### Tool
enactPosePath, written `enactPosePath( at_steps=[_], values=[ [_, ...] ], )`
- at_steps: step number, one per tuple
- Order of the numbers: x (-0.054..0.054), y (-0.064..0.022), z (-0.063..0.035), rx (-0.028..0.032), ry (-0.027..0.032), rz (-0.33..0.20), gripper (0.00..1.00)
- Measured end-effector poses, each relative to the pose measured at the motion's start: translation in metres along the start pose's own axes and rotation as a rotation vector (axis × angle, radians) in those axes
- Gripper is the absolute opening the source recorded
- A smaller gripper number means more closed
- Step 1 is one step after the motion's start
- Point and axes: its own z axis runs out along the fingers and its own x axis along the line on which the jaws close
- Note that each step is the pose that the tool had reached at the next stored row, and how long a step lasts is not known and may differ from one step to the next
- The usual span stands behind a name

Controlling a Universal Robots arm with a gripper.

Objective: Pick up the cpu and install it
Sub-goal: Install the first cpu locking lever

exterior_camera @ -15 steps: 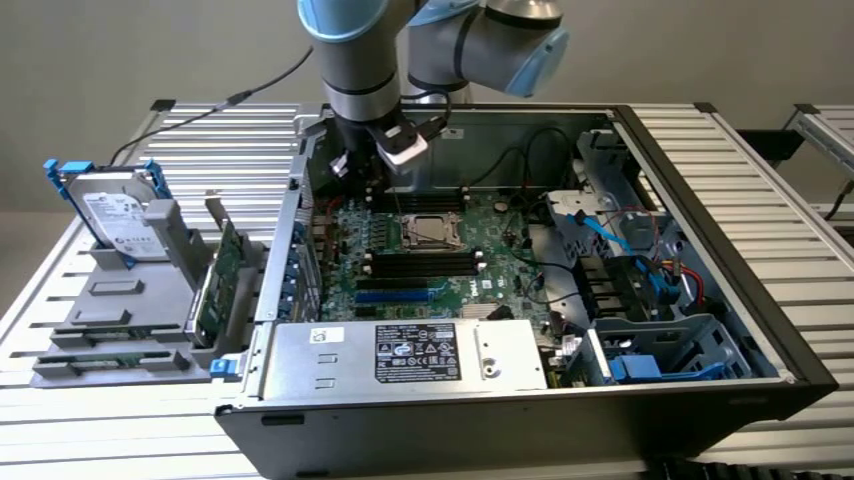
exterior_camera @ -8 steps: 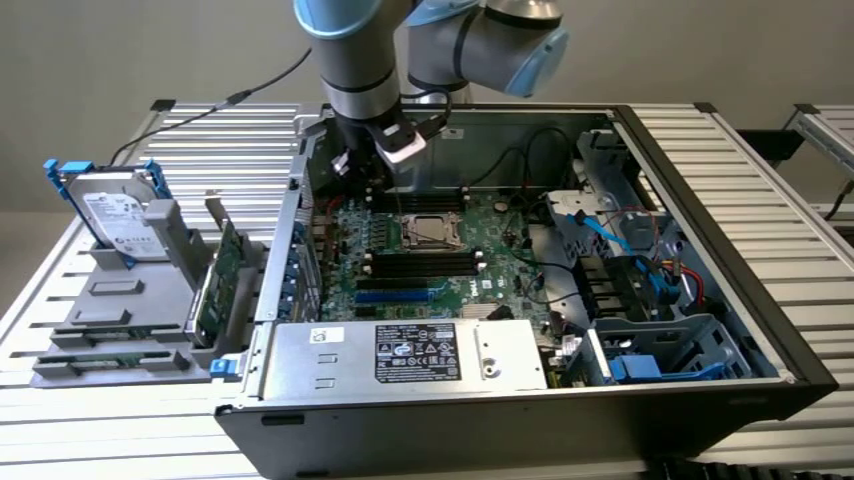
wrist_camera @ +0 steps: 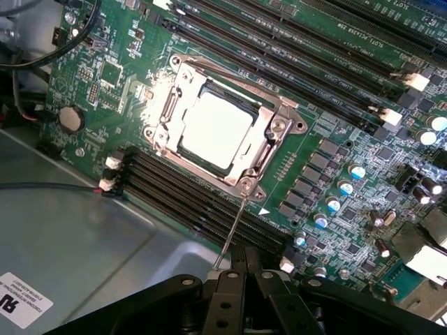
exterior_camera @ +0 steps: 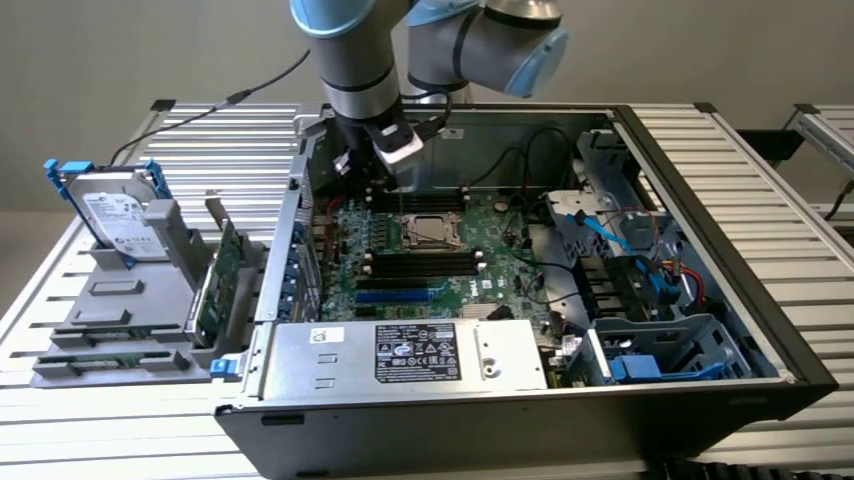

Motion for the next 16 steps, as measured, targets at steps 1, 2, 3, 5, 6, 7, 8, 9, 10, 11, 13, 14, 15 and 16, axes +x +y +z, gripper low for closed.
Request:
enactPosePath(
  at_steps=[1,2,3,5,6,7,8,9,10,11,13,14,15,16],
  values=[
    [0.0000,0.0000,-0.0001,-0.0027,0.0023,0.005,0.11],
    [0.0000,-0.0001,-0.0002,-0.0057,0.0054,0.011,0.11],
    [0.0001,-0.0002,-0.0002,-0.0087,0.0092,0.016,0.11],
    [0.0003,-0.0007,-0.0001,-0.0157,0.0193,0.026,0.11],
    [0.0005,-0.0009,0.0000,-0.0193,0.0248,0.030,0.11],
    [0.0006,-0.0012,0.0001,-0.0225,0.0300,0.033,0.11],
    [0.0007,-0.0015,0.0002,-0.0255,0.0349,0.037,0.11],
    [0.0008,-0.0016,0.0002,-0.0279,0.0389,0.040,0.11],
    [0.0008,-0.0018,0.0003,-0.0303,0.0429,0.042,0.11],
    [0.0009,-0.0019,0.0003,-0.0327,0.0463,0.045,0.11],
    [0.0010,-0.0021,0.0004,-0.0384,0.0537,0.055,0.11],
    [0.0010,-0.0022,0.0004,-0.0422,0.0583,0.064,0.11],
    [0.0010,-0.0022,0.0004,-0.0459,0.0621,0.073,0.11],
    [0.0010,-0.0022,0.0004,-0.0500,0.0650,0.082,0.11]
  ],
)
